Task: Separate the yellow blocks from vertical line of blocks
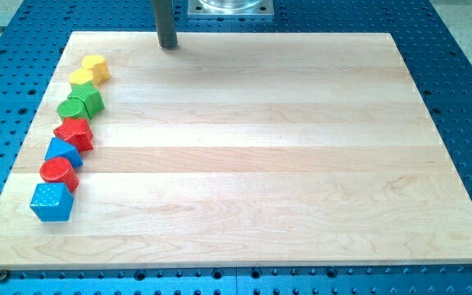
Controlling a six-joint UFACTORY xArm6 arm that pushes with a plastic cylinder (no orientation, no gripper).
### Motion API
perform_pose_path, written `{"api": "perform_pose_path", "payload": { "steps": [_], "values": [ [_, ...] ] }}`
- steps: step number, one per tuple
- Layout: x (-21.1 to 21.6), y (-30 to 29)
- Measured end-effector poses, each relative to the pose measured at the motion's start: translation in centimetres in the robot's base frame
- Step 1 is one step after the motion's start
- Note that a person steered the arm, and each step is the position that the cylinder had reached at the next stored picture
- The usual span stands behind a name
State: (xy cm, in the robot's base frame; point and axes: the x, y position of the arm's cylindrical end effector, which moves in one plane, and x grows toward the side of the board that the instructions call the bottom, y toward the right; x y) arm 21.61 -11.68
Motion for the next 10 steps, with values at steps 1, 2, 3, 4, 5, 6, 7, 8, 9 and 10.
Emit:
{"api": "perform_pose_path", "payload": {
  "steps": [1, 2, 3, 4, 5, 6, 7, 8, 9, 10],
  "values": [
    [-0.3, -2.2],
    [-0.5, -9.1],
    [1.8, -14.4],
    [4.5, -15.3],
    [9.1, -16.6],
    [15.1, -16.5],
    [15.1, -13.8],
    [10.5, -12.1],
    [8.0, -9.4],
    [8.5, -7.3]
  ]
}}
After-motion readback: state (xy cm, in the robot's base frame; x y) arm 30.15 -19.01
